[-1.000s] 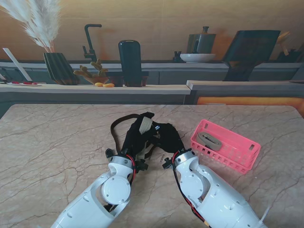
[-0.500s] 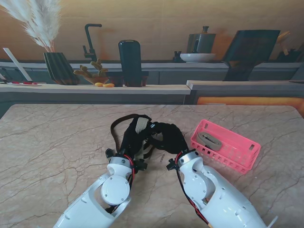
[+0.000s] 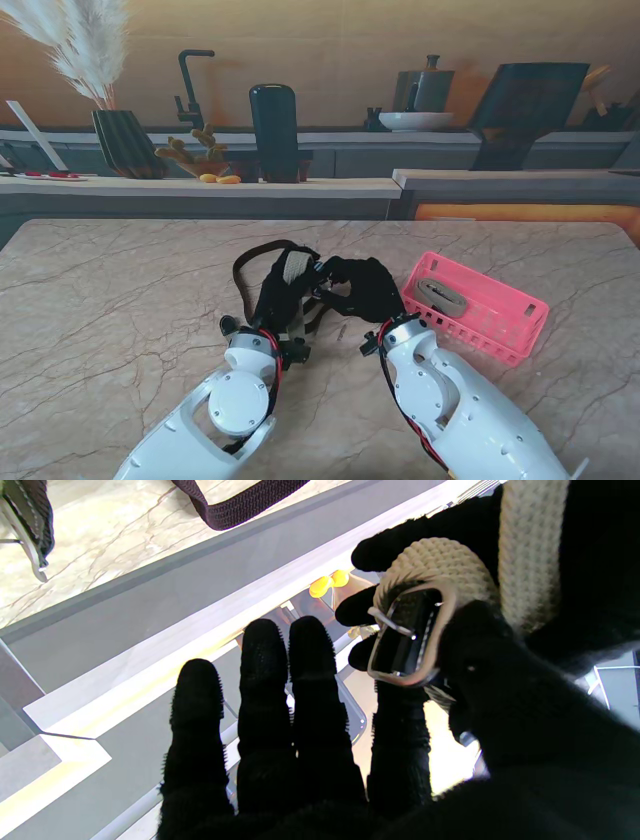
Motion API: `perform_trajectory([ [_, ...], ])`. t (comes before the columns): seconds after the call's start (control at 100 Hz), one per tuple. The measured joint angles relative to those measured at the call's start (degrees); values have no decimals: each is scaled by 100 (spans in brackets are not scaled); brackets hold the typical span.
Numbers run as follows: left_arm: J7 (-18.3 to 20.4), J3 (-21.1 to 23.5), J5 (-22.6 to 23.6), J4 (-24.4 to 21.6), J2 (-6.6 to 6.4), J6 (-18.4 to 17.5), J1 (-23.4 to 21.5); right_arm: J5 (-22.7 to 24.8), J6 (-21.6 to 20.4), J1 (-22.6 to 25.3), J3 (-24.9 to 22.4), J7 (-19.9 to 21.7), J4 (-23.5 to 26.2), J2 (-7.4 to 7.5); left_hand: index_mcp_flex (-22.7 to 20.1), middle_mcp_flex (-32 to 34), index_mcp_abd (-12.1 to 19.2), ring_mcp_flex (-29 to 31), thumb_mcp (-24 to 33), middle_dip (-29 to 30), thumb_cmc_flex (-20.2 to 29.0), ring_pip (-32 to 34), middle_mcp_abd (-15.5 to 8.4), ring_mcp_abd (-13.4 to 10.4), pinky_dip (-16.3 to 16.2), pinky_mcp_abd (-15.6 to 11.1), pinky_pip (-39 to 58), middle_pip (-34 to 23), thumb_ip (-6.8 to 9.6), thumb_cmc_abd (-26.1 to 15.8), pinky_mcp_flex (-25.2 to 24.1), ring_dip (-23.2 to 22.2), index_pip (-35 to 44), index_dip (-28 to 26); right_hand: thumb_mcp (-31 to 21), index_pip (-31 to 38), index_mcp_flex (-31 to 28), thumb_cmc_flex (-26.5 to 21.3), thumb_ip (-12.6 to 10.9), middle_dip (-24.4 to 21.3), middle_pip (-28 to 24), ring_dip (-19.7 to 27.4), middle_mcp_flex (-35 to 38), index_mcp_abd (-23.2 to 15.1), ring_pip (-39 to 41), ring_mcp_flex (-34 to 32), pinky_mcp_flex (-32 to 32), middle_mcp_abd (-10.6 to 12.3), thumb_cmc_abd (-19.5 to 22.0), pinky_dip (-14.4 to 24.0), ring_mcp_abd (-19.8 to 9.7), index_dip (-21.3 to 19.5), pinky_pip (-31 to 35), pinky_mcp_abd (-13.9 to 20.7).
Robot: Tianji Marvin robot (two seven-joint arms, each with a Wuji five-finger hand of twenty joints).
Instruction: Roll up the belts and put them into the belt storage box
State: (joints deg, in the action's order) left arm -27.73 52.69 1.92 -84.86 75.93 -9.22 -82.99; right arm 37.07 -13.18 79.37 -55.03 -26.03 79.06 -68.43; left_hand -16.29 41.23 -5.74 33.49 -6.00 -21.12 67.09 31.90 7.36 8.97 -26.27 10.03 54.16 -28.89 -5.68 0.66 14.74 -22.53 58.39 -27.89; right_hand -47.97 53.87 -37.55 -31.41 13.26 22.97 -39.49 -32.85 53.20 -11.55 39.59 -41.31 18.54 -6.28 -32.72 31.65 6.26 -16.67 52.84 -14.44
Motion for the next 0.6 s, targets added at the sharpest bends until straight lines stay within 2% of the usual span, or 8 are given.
perform_trajectory([
  [0.09, 163, 44, -251, -48, -23, -46, -36, 62, -25, -65, 47, -113, -90, -1, -66, -3, 0, -10, 1, 18, 2, -90, 6, 34, 0, 50, 0, 104, 0, 4, -1, 3, -73, 2, 4, 0, -143, -249, 0, 45, -18, -85, 277, -4, 222, -159, 64, 70, -14, 0, -23, 71, 101, 4],
  [0.19, 276, 65, -361, -115, -56, -64, -80, 222, -26, -102, 64, -271, -153, -8, -69, -3, 0, 1, 1, 19, 2, -68, 6, 51, -1, 63, 6, 104, 0, 6, -1, 3, -127, 5, -59, 307, -353, -651, 1, 52, -19, -163, 389, -218, 433, -199, 122, 81, 8, 1, -33, 72, 197, 8],
  [0.3, 352, 82, -391, -175, -75, -66, -122, 438, -49, -166, 109, -559, -262, -14, -142, -3, 1, 61, 1, 83, 2, -67, 6, 96, -11, 65, 35, 229, 0, 6, -1, 3, -158, 7, -59, 453, -511, -640, 19, 53, -70, -243, 465, -393, 647, -251, 184, 119, 6, 3, -41, 72, 365, 8],
  [0.33, 395, 96, -460, -198, -80, -66, -134, 453, -58, -181, 120, -613, -288, -16, -142, -4, 1, 61, 1, 89, 2, -96, 7, 99, -11, 65, 38, 296, 0, 6, -1, 3, -166, 7, -58, 462, -519, -638, 129, 53, -93, -249, 530, -447, 689, -251, 194, 137, 4, 3, -59, 72, 389, 9],
  [0.36, 440, 108, -560, -218, -85, -67, -143, 443, -70, -192, 127, -636, -305, -20, -143, -6, 1, 61, 1, 98, 2, -115, 7, 102, -12, 66, 45, 344, 0, 7, -1, 4, -207, 7, -57, 472, -520, -636, 129, 53, -92, -251, 586, -465, 718, -253, 195, 140, 2, 3, -65, 76, 429, 10],
  [0.44, 497, 115, -792, -236, -98, -78, -146, 284, -105, -204, 145, -639, -325, -41, -202, -8, 16, 61, 1, 107, 2, -164, 7, 104, -12, 67, 55, 398, 0, 7, -1, 5, -296, 16, -57, 485, -544, -634, 129, 53, -135, -270, 699, -468, 849, -308, 203, 161, -13, 3, -74, 130, 516, 13],
  [0.6, 499, 95, -857, -210, -100, -81, -120, 158, -159, -234, 200, -634, -369, -75, -202, -8, 76, 60, 1, 107, 2, -164, 7, 112, -12, 67, 55, 398, 0, 7, -1, 5, -365, 17, -266, 647, -582, -634, 117, 12, -272, -299, 908, -274, 1006, -382, 267, 222, -61, 3, -124, 314, 630, 19],
])
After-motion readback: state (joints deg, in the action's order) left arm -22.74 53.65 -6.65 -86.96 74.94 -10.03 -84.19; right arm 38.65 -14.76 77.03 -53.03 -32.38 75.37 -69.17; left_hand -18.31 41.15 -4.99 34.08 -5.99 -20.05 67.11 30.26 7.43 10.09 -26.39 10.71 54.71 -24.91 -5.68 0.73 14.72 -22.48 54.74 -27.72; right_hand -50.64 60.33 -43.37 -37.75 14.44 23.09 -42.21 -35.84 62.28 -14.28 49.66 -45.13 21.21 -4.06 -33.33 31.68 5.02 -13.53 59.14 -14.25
